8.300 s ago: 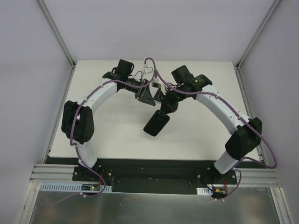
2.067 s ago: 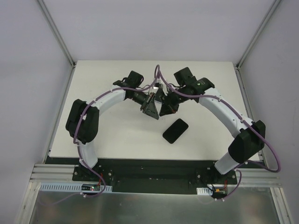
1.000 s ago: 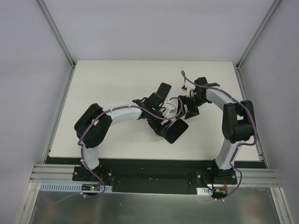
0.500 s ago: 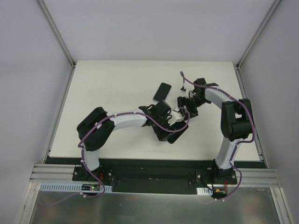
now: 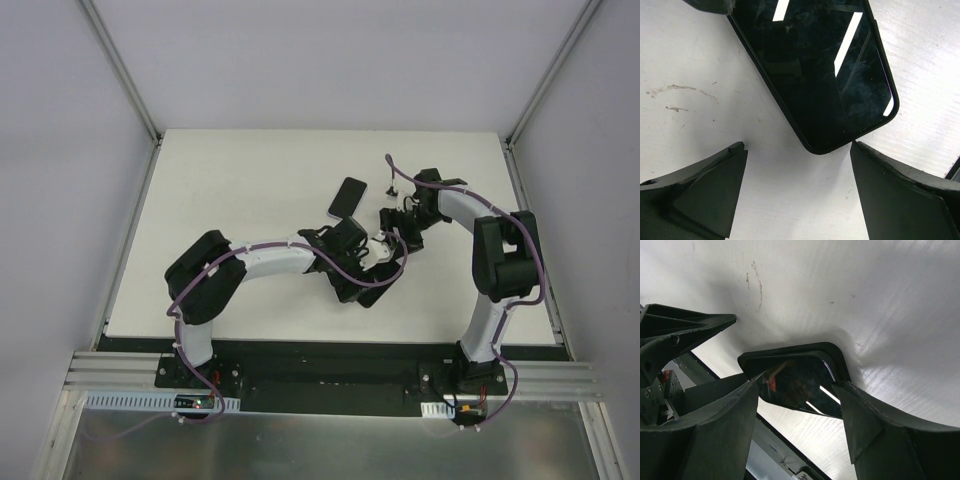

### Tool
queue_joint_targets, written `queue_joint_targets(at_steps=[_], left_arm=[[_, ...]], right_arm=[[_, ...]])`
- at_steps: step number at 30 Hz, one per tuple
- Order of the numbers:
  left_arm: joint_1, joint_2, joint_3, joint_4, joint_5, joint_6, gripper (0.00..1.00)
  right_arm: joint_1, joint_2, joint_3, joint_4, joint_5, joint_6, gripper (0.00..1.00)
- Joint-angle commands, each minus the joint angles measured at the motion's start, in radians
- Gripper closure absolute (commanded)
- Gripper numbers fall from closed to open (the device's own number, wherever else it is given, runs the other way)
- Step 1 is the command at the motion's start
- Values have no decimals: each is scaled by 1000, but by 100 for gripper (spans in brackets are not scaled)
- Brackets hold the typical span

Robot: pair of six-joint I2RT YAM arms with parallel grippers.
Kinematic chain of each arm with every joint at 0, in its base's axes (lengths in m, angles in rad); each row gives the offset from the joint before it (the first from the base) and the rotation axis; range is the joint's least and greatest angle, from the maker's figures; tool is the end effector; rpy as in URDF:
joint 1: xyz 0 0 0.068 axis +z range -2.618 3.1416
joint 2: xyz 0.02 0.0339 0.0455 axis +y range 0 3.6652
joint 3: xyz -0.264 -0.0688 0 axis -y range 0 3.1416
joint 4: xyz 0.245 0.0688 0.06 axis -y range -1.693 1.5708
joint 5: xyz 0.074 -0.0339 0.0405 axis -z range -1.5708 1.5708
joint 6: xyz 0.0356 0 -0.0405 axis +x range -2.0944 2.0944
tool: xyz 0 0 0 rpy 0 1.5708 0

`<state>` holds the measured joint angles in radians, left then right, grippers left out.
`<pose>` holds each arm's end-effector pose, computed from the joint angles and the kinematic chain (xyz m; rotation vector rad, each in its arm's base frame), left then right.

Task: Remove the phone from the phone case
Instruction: Pick up the phone at the center of the board.

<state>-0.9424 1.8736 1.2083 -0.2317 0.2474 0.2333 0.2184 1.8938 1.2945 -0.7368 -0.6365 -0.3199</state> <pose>0.2259 -0.3257 0.1767 1.4933 2.0422 -0.6021 0.3506 0.0995 0.1754 -0.8329 2.6184 0.8869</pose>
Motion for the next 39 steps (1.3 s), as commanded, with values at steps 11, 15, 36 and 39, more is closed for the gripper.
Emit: queue_joint_targets(at_steps=[11,15,36,39], left_arm=[[-24,10,-21,-15,-22,23,13],[-26,19,-18,-15,-26,29,13],[-94,104,5,-11,-164,41,13],[-101,117,13,-11,-183,43,13]], right_arm=[[21,39,-15,-6,-34,-39,31],[39,48,-26,-7,-42,-53,31],[82,102,-15,-73,-166,-125,43],[94,119,2,-113,-192,-159,45]])
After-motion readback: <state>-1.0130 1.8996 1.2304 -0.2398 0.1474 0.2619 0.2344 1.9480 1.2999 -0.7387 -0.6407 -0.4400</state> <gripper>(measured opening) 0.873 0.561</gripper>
